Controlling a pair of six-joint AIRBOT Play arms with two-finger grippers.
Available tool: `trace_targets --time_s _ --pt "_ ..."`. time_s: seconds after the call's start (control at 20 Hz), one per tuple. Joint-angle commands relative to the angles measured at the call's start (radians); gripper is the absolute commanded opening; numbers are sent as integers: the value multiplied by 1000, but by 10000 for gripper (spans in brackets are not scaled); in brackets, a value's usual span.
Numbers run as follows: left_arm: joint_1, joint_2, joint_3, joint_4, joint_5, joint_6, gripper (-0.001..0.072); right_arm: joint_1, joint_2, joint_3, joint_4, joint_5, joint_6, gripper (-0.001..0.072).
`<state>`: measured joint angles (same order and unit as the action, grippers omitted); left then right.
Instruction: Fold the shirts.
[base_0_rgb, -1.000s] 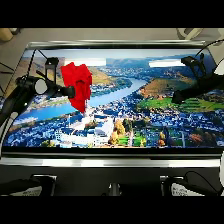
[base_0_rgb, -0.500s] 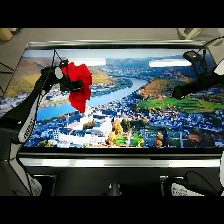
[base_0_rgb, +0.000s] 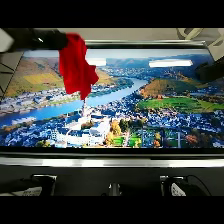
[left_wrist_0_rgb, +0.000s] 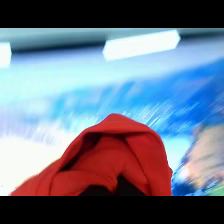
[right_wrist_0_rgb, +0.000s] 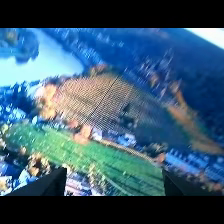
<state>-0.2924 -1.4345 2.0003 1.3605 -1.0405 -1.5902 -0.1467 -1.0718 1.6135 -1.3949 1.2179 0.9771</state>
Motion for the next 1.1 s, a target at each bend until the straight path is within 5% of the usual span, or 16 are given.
trace_targets --time_s 0.0,0.3,0.5,0.7,0.75,0.8,0.85,1.05 --pt "-113 267 -2 1 89 27 27 0 188 64 -8 -46 -5 624" --pt "-317 345 -173 1 66 -7 28 0 357 70 -62 167 -2 625" --pt "-442 270 -534 0 117 -89 27 0 291 68 -64 397 -3 625" --pt "-533 87 -821 -151 251 -175 29 0 165 42 -54 446 9 625" --pt "-535 29 -826 -230 237 -160 138 1 126 37 -45 466 11 625" --pt "-525 -10 -806 -274 205 -154 468 1 85 26 -26 482 11 625" --pt "-501 -28 -775 -296 167 -154 717 1 48 12 3 485 12 624" --pt "-255 39 -580 -174 -114 -21 707 1 -2 -196 268 437 -17 627"
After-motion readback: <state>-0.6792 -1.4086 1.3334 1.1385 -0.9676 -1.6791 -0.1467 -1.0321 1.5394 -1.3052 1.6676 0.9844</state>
